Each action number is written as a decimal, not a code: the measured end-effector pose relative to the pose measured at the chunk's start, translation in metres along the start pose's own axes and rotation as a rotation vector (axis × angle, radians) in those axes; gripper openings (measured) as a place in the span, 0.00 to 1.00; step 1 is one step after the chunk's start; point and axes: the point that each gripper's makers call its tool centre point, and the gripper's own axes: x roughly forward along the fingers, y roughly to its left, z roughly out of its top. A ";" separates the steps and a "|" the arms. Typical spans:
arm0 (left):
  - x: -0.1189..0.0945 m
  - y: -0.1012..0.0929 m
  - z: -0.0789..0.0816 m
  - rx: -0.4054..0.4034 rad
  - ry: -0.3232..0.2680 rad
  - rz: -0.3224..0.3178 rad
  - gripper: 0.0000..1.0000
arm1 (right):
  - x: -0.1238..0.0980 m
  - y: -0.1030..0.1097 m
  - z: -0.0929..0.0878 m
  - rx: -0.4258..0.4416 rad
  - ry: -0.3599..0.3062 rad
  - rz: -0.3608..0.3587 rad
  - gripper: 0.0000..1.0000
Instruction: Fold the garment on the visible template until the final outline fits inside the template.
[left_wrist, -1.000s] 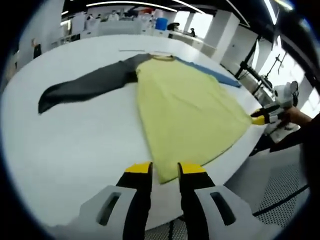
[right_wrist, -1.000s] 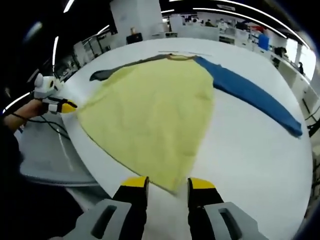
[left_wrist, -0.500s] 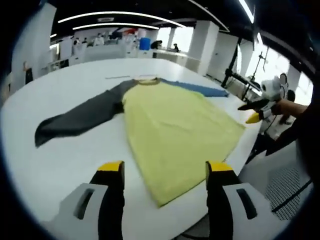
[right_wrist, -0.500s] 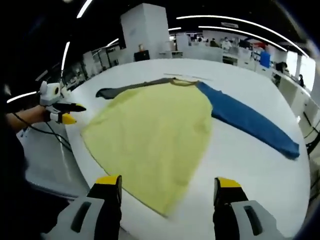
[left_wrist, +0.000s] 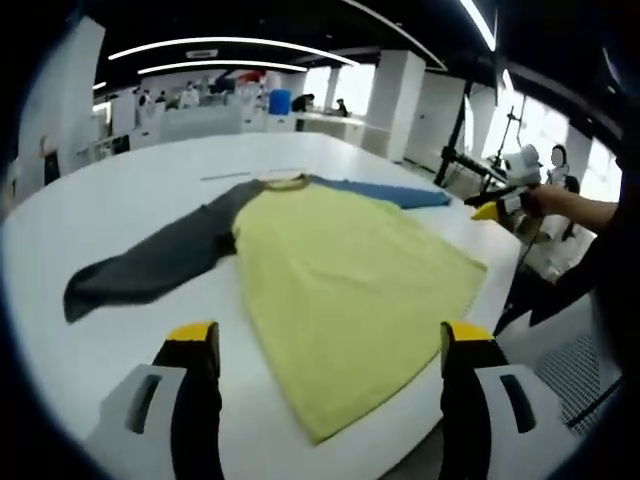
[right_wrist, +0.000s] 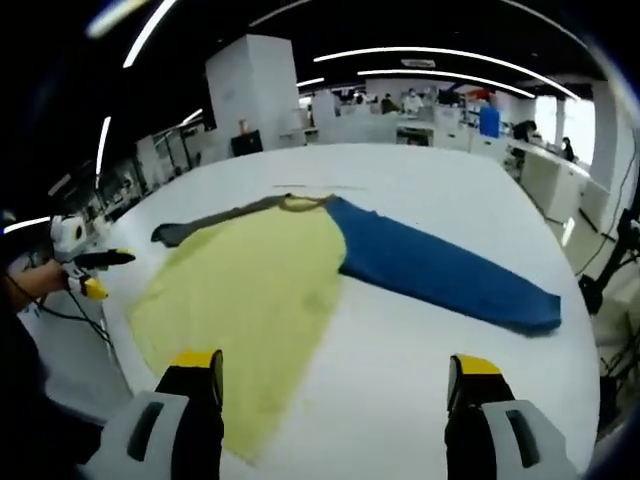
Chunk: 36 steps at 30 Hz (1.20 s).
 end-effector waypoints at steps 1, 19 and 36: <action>0.000 0.000 0.002 0.004 -0.004 0.001 0.90 | 0.000 -0.005 0.002 0.012 -0.004 -0.005 0.92; 0.013 -0.009 0.018 0.041 -0.033 -0.023 0.99 | 0.015 -0.128 0.016 0.217 -0.033 -0.158 0.91; 0.019 -0.011 0.015 0.096 0.001 -0.034 0.97 | 0.022 -0.184 0.013 0.263 0.002 -0.254 0.71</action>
